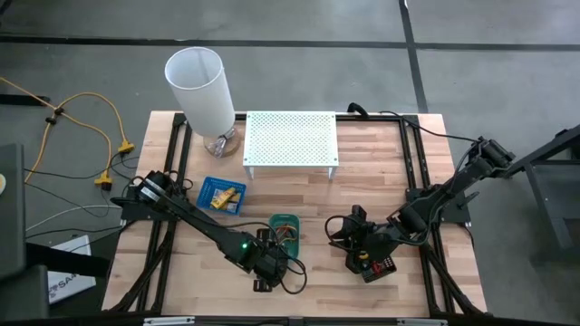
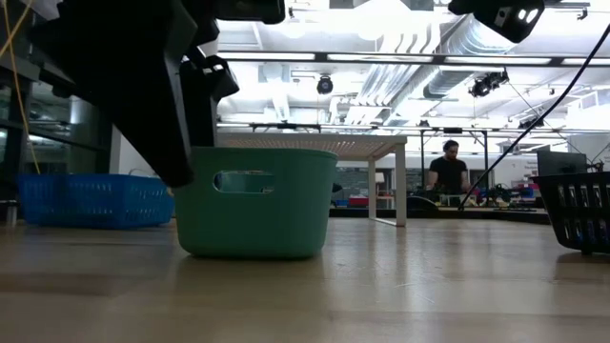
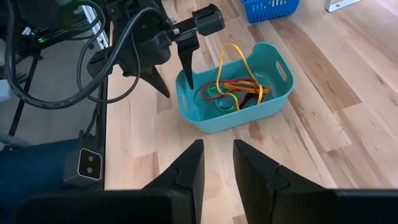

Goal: Pick & Place Office Desk Supplies
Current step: Put the green bin with rubber bands on the shelf

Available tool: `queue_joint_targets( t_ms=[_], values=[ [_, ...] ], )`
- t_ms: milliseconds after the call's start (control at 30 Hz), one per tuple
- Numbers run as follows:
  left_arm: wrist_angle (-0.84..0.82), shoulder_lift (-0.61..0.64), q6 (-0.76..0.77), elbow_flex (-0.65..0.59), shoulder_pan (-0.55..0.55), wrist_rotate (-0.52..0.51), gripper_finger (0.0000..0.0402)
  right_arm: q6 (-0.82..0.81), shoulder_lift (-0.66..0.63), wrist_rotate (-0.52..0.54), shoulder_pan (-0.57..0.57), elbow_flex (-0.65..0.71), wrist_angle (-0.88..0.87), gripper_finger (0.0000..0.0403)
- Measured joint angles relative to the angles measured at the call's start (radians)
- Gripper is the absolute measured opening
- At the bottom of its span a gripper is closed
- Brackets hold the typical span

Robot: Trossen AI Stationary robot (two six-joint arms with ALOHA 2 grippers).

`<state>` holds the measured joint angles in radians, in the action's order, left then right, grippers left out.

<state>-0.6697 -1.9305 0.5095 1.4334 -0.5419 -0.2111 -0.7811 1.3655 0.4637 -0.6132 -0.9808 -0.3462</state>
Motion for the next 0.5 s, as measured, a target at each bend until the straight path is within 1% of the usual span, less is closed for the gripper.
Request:
queue_joint_targets(
  t_ms=[500],
  values=[
    [-0.003,0.0,0.0,0.0,0.0,0.0,0.0065,0.0,0.0,0.0,0.0,0.0,0.0,0.0073]
  ],
)
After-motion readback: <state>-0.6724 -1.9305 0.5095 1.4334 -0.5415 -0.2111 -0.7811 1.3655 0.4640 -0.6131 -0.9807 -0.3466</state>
